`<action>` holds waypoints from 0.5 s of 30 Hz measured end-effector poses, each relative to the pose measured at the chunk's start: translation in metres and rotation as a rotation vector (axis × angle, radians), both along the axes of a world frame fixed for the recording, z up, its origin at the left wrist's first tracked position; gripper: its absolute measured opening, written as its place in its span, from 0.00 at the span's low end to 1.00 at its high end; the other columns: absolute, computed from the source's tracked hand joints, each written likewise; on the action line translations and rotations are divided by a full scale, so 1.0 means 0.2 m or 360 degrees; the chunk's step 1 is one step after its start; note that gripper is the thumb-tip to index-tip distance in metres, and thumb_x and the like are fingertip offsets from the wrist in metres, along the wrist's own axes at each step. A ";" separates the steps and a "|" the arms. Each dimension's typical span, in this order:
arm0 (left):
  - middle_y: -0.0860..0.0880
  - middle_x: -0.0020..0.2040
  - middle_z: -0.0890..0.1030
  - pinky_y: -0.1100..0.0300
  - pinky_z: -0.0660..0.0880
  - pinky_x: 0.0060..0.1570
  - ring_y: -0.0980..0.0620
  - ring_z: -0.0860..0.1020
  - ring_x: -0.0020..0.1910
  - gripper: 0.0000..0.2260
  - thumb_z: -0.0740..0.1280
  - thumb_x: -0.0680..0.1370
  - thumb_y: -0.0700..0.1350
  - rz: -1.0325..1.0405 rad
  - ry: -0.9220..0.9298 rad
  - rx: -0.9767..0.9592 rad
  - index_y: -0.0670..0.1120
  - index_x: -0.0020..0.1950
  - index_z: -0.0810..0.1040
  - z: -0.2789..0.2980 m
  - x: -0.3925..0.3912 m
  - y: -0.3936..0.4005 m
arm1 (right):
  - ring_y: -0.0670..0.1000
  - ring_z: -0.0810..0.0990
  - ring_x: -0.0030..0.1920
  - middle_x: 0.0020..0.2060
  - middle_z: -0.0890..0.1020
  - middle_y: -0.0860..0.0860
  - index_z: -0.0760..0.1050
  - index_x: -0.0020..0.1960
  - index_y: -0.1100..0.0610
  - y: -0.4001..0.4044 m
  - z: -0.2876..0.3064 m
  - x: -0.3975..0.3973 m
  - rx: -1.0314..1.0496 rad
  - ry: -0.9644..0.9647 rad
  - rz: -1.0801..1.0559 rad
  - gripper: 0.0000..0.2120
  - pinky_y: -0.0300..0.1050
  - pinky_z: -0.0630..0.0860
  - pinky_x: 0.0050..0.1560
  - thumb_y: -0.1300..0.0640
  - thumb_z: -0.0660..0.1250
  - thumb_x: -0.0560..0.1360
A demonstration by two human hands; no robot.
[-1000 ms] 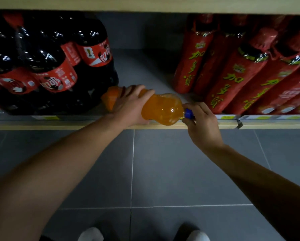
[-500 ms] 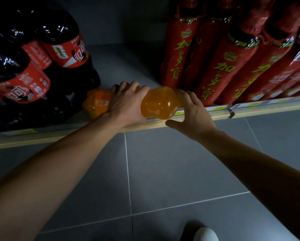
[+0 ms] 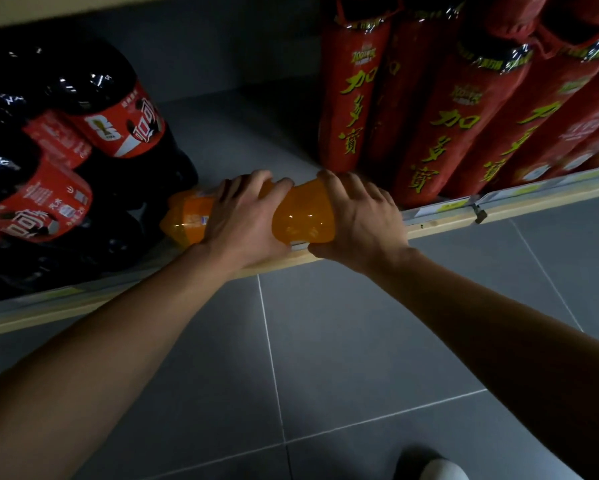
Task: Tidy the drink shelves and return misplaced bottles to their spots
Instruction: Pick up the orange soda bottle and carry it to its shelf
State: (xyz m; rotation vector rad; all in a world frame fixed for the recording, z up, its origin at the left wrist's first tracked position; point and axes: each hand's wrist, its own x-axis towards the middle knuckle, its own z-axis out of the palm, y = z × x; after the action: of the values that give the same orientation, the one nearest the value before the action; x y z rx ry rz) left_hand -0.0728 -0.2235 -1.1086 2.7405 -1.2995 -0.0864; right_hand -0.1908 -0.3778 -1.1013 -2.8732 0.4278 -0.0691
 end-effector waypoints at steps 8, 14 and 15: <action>0.47 0.73 0.64 0.43 0.66 0.65 0.41 0.65 0.70 0.55 0.81 0.58 0.64 0.0019 0.0324 0.0278 0.59 0.77 0.55 0.07 0.17 0.06 | 0.62 0.60 0.76 0.74 0.64 0.57 0.52 0.78 0.54 0.00 0.00 0.04 -0.0206 0.0107 -0.0014 0.53 0.60 0.51 0.77 0.36 0.76 0.64; 0.45 0.67 0.67 0.42 0.68 0.64 0.40 0.71 0.63 0.51 0.80 0.57 0.66 0.0077 0.0250 0.0149 0.56 0.73 0.58 0.01 0.16 0.08 | 0.65 0.67 0.69 0.74 0.61 0.58 0.51 0.77 0.52 0.05 0.03 0.19 -0.0189 0.0254 0.0056 0.52 0.60 0.69 0.67 0.40 0.78 0.64; 0.45 0.67 0.67 0.41 0.68 0.65 0.40 0.72 0.63 0.51 0.80 0.57 0.66 0.0083 0.0244 0.0140 0.57 0.73 0.58 0.00 0.16 0.09 | 0.65 0.68 0.68 0.72 0.62 0.57 0.51 0.77 0.50 0.05 0.02 0.20 -0.0181 0.0249 0.0061 0.51 0.60 0.70 0.66 0.41 0.78 0.65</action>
State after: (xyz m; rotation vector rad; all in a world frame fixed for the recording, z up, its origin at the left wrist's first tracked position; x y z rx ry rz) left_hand -0.0400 -0.2061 -1.1091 2.7742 -1.2106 -0.3495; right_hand -0.1507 -0.3673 -1.0978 -3.0099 0.4099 0.1432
